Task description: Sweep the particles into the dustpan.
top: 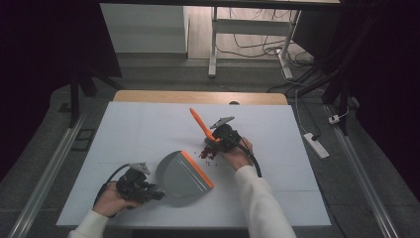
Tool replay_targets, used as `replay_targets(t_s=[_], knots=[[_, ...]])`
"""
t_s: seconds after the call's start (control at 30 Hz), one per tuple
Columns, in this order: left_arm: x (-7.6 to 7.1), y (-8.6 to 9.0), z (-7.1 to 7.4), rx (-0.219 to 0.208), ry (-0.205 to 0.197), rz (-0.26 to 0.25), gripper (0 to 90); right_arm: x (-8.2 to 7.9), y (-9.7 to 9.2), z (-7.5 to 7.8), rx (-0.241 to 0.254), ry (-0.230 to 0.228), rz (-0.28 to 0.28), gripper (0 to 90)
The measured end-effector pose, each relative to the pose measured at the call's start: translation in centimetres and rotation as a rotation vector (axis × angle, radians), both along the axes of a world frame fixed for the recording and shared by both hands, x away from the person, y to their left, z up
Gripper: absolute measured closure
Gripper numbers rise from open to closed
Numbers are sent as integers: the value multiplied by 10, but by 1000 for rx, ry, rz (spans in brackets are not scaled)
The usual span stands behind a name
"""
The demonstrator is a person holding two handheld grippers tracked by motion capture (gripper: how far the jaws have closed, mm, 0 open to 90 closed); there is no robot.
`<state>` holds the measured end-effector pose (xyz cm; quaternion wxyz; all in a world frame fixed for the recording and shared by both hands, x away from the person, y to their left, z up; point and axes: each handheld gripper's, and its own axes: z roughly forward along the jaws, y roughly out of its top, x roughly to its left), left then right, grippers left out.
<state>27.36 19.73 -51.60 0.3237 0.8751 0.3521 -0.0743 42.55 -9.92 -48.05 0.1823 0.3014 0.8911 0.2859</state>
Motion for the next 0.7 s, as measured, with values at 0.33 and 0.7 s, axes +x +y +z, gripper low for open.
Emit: replay_targets(t_s=[0.33, 0.7], knots=[[1, 0, -1, -4, 7, 0, 619, -7, 8, 0, 6, 9, 58, 700], [1, -1, -1, -6, 8, 0, 619, -14, 16, -2, 6, 4, 103, 700]])
